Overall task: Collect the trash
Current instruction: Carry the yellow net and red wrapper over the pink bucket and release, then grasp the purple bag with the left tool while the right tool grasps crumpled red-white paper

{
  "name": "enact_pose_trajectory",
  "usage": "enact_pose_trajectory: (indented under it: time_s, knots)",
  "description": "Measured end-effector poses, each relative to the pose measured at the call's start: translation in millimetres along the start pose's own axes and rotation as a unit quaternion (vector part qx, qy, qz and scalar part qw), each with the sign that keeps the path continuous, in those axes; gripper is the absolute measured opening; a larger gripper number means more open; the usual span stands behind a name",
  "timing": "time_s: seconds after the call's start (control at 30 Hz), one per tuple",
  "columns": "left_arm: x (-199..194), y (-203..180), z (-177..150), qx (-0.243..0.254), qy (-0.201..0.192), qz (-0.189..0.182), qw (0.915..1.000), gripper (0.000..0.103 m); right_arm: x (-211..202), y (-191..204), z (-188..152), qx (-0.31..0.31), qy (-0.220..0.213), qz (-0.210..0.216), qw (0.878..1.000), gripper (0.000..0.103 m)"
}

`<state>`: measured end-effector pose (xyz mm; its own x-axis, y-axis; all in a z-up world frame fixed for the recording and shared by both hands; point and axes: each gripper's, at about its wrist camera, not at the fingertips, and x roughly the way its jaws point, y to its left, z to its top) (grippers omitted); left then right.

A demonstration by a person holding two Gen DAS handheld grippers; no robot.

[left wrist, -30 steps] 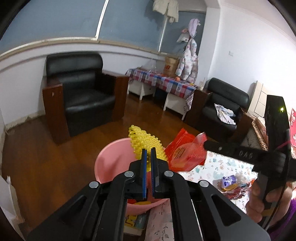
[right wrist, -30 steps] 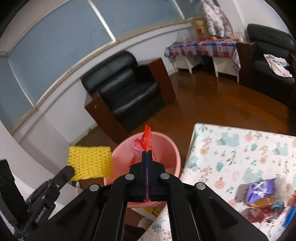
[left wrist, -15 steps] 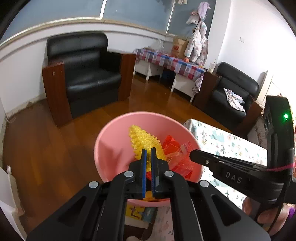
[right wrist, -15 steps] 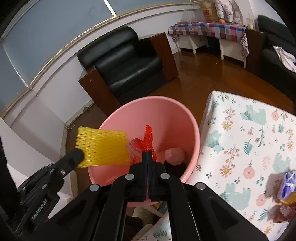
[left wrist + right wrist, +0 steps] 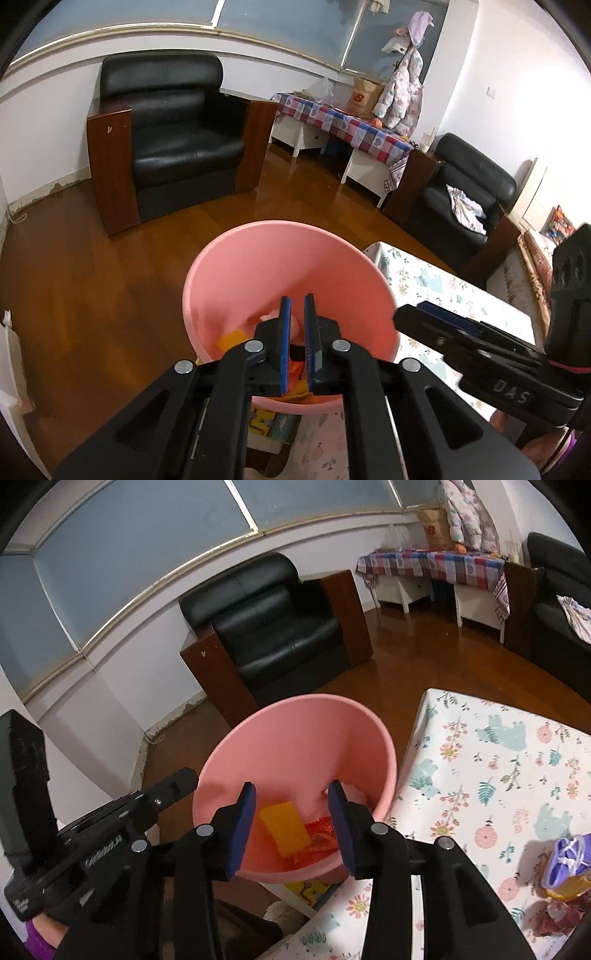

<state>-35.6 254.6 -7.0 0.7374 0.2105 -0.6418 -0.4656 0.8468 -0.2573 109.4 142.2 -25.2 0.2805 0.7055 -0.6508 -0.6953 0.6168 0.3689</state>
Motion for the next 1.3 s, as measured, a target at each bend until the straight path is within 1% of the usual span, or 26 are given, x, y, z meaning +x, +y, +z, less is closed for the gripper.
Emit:
enact_pose_trajectory:
  time_s: [0.07, 0.23, 0.37, 0.43, 0.5, 0.53, 0.57, 0.8, 0.97, 1.17, 1.3]
  knots:
    - [-2, -1, 0, -0.004, 0.000, -0.002, 1.0000, 0.006, -11, 0, -1, -0.001, -0.008, -0.003, 1.000, 0.041]
    - [-15, -10, -1, -0.001, -0.012, -0.022, 0.9997, 0.006, -40, -3, -9, -0.004, -0.026, -0.004, 1.000, 0.041]
    - [-22, -31, -5, 0.025, -0.019, -0.046, 0.9985, 0.006, -64, -5, -22, -0.015, -0.035, -0.016, 0.999, 0.042]
    - [-26, -46, -8, 0.040, -0.018, -0.065, 0.9969, 0.007, -77, -10, -31, -0.015, -0.037, -0.025, 0.999, 0.042]
    - [-28, -60, -12, 0.051, -0.014, -0.089, 0.9946, 0.022, -91, -17, -41, -0.016, -0.041, -0.038, 0.998, 0.042]
    - [-28, -66, -13, 0.056, -0.012, -0.099, 0.9935, 0.034, -98, -20, -46, -0.016, -0.043, -0.044, 0.998, 0.042]
    - [-29, -75, -16, 0.064, -0.010, -0.110, 0.9918, 0.037, -106, -26, -52, -0.015, -0.046, -0.052, 0.997, 0.042]
    - [-20, -120, -33, 0.111, 0.012, -0.140, 0.9839, 0.038, -159, -78, -93, 0.020, -0.057, -0.112, 0.992, 0.042]
    - [-10, -142, -48, 0.137, 0.027, -0.143, 0.9798, 0.038, -186, -117, -121, 0.057, -0.054, -0.145, 0.986, 0.043]
    - [5, -167, -61, 0.170, 0.045, -0.151, 0.9727, 0.038, -196, -155, -141, 0.102, -0.043, -0.167, 0.980, 0.043]
    - [20, -192, -71, 0.197, 0.063, -0.157, 0.9658, 0.038, -188, -168, -137, 0.118, -0.039, -0.171, 0.977, 0.044]
